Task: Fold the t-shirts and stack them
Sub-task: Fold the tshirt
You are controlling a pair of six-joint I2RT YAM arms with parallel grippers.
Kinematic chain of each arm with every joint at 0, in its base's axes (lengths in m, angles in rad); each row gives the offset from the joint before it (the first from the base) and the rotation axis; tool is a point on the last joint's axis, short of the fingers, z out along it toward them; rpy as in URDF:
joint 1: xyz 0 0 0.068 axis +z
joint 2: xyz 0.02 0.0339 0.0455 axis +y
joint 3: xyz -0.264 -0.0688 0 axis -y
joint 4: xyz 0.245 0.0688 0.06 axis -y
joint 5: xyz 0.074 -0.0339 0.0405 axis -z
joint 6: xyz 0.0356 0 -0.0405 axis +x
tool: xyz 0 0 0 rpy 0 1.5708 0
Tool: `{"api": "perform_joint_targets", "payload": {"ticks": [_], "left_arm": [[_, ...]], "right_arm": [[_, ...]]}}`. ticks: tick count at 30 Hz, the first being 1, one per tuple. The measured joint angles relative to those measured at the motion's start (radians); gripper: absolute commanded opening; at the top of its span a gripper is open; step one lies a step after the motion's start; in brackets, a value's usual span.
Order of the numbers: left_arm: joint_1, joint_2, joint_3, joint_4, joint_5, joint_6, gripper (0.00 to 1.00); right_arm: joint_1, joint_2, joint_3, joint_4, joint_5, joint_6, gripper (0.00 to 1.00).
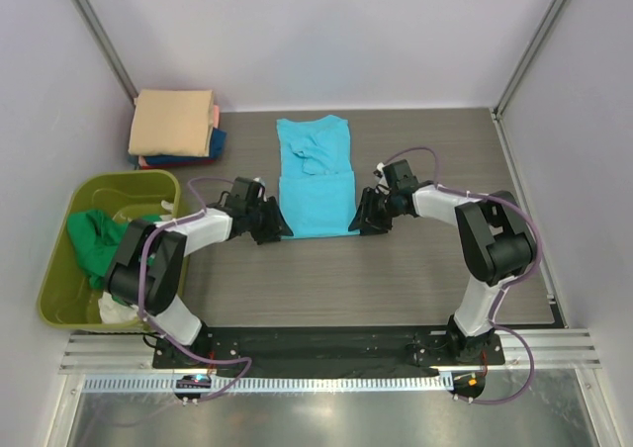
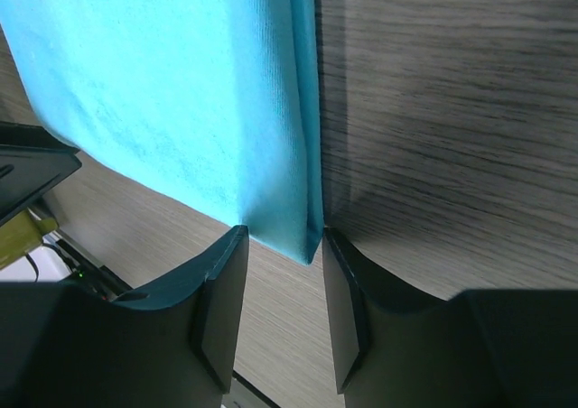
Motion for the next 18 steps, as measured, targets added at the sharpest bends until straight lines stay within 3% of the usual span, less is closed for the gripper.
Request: {"api": "perform_joint_targets", "payload": {"ticks": [7,11,15,18], "left_arm": [[0.000,0.019,-0.008,0.032,-0.015,-0.003,0.17],[0.000,0.030,-0.013,0.056,-0.011,-0.006,0.00],[0.000,0.035,-0.014,0.079,-0.003,-0.008,0.00],[0.000,0.036,-0.017,0.085,0.005,-0.008,0.00]], "right_arm": [[0.000,0.008,0.001,0.004,0.003,-0.003,0.33],[0.000,0.018,0.000,0.008,0.002,-0.005,0.15],[0.000,0.025,-0.002,0.015,0.002,-0.007,0.01],[0.000,0.024,-0.007,0.023,0.000,-0.006,0.01]]}}
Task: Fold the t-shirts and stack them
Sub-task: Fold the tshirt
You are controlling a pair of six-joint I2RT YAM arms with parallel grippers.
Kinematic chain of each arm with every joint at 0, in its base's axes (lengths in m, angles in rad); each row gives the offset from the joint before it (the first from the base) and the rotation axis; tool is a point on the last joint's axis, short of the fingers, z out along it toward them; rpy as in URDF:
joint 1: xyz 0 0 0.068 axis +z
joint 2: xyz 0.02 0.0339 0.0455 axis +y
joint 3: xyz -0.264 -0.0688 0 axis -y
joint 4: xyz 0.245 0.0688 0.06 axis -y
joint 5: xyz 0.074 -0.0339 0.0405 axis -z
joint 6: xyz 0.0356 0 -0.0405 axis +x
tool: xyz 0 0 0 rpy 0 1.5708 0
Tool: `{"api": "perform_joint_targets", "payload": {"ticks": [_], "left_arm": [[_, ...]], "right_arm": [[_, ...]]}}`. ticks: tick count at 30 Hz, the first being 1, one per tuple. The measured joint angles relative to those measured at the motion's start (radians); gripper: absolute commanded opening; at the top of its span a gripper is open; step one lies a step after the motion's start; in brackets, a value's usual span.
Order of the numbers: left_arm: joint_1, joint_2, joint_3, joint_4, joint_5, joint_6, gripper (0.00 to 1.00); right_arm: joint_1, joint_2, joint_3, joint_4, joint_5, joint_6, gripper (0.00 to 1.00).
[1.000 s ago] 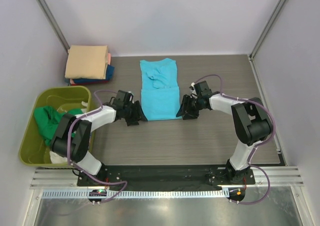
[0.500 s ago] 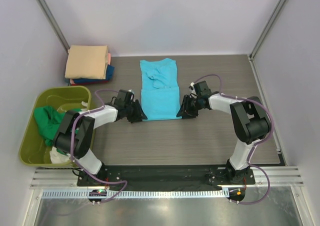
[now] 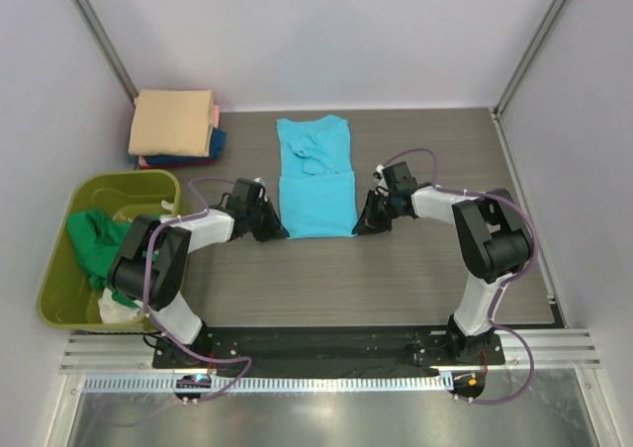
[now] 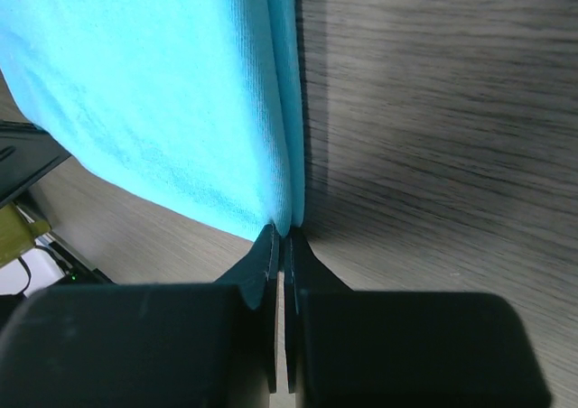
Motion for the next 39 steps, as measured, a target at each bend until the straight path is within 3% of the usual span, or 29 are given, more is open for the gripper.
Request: {"api": "perform_joint_targets", "payload": {"ticks": [9,17,21,24,27,32,39], "left_arm": [[-0.084,-0.156,-0.037,-0.104,-0.027,-0.021,0.00],[-0.319,-0.489,-0.039,-0.319,-0.114,-0.121,0.00],[-0.427,-0.637,-0.020,-0.468,-0.169,-0.190,0.00],[-0.449,-0.685,0.039,-0.558,-0.200,-0.205,0.00],[-0.450,-0.692,0.147,-0.644,-0.284,-0.198,0.00],[-0.425,-0.621,0.280,-0.700,-0.368,-0.153,0.00],[-0.267,-0.478,0.299,-0.697,-0.341,-0.109,0.00]], "right_arm": [[0.000,-0.113,-0.100,-0.023,0.024,0.002,0.01],[0.046,-0.539,-0.237,-0.186,0.065,0.029,0.01],[0.105,-0.772,-0.240,-0.300,0.096,0.071,0.01],[0.120,-0.843,-0.203,-0.377,0.117,0.092,0.01],[0.119,-0.826,-0.129,-0.427,0.153,0.096,0.01],[0.119,-0.658,0.052,-0.468,0.210,0.065,0.01],[0.100,-0.393,0.252,-0.481,0.248,-0.009,0.01]]}}
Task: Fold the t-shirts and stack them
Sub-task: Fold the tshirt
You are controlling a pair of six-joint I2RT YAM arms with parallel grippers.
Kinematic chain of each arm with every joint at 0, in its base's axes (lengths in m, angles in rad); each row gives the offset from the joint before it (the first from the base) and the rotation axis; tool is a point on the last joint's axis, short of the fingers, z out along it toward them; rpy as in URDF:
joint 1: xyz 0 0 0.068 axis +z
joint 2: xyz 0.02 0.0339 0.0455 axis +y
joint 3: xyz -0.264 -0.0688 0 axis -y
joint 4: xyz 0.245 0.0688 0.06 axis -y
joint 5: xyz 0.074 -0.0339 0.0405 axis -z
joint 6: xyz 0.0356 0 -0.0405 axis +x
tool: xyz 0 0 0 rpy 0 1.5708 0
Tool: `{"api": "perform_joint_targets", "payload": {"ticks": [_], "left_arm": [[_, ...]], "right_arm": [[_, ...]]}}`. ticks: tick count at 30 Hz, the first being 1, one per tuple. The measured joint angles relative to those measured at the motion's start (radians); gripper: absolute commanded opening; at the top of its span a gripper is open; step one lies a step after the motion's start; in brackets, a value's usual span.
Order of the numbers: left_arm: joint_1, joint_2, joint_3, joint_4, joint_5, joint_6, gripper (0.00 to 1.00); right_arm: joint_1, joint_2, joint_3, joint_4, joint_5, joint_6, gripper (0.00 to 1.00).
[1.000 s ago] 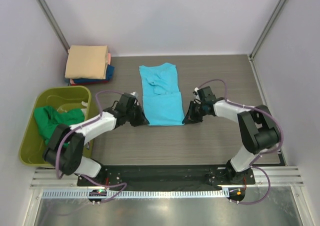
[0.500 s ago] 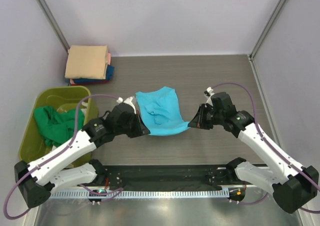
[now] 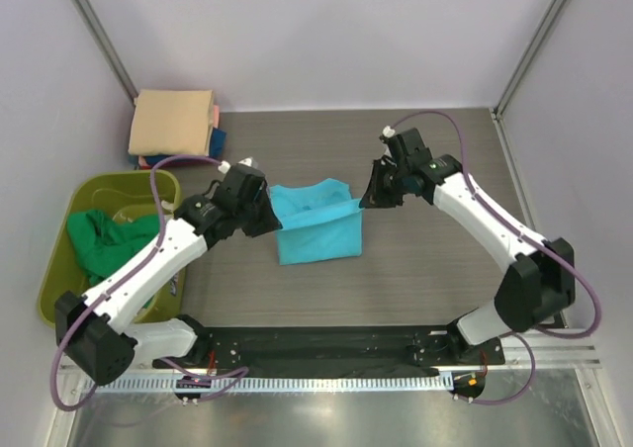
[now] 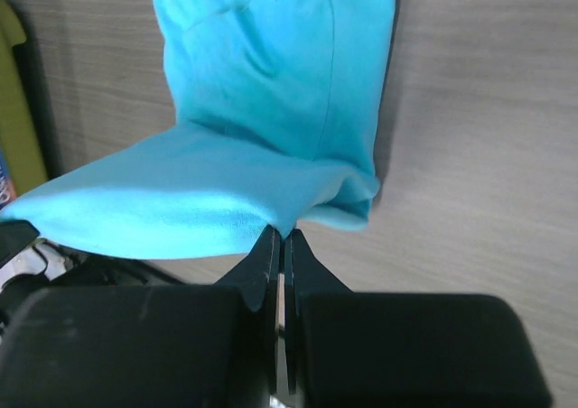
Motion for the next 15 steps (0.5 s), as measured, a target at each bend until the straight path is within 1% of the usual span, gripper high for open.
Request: {"api": "perform_joint_targets", "payload": {"ticks": [3,9,14,15], "left_arm": [[0.084,0.057,0.013,0.016,0.041,0.025,0.00],[0.197,0.199,0.098,0.051,0.130,0.078,0.00],[0.299,0.360,0.175,0.092,0.214,0.111,0.00],[0.314,0.396,0.194,0.099,0.229,0.117,0.04]], "right_arm": [[-0.019,0.100,0.076,-0.002,-0.004,-0.026,0.01],[-0.054,0.282,0.227,-0.005,-0.028,-0.070,0.01],[-0.080,0.444,0.377,-0.013,-0.058,-0.090,0.01],[-0.084,0.476,0.406,-0.010,-0.062,-0.093,0.04]]}}
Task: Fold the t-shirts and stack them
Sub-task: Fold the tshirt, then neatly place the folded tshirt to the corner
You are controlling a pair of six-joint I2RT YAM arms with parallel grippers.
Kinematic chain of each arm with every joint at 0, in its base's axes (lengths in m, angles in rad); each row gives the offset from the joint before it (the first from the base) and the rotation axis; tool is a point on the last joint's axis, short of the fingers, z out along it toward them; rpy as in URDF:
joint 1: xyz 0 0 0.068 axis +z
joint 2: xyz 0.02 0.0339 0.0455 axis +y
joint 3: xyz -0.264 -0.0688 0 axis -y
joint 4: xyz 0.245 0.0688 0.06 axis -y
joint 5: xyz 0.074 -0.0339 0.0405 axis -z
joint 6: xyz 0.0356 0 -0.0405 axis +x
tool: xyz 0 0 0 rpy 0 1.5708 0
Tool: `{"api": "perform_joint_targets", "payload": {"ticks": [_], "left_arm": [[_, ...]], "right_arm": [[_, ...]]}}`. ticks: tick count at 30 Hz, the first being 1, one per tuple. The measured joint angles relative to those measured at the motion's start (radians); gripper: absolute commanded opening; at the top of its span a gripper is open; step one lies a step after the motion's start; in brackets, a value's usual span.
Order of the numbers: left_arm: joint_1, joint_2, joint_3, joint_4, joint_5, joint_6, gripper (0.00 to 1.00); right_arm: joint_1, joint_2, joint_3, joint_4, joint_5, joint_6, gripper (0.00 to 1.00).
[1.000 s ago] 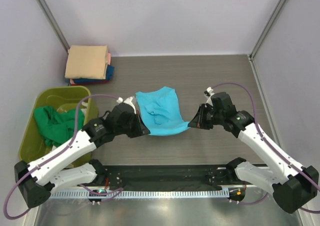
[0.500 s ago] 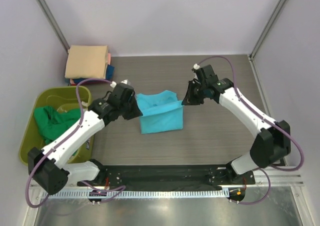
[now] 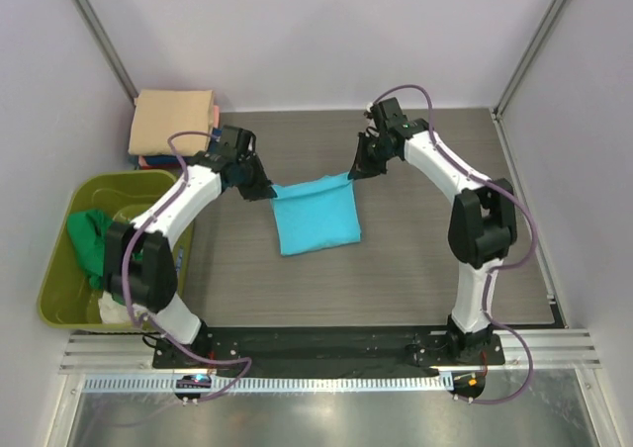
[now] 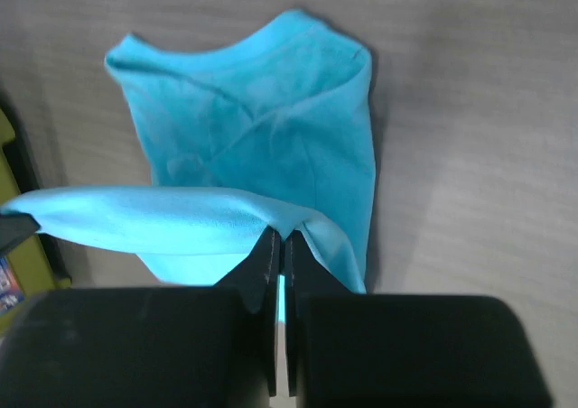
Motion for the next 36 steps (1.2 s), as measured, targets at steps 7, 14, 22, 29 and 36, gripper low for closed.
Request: {"api": "perform_joint_targets", "payload": {"ticks": [7,14,22,29,36], "left_arm": [[0.092,0.340,0.238,0.011,0.082,0.050,0.55],[0.129,0.391,0.205,0.087,0.081,0.061,0.66],[0.114,0.276,-0.076,0.311,0.089,0.057,0.68],[0.112,0.299,-0.153,0.505,0.084,0.055,0.63],[0.106,0.380,-0.158,0.733,0.114,0.028,0.30]], "right_arm": [[-0.059,0.335,0.364,-0.019,-0.057,-0.007,0.75],[-0.117,0.391,0.369,0.018,-0.102,-0.006,0.75],[-0.111,0.146,-0.125,0.104,-0.126,-0.008,0.75],[-0.107,-0.022,-0.344,0.161,-0.139,-0.027,0.75],[-0.107,-0.043,-0.430,0.206,-0.147,-0.031,0.75]]}}
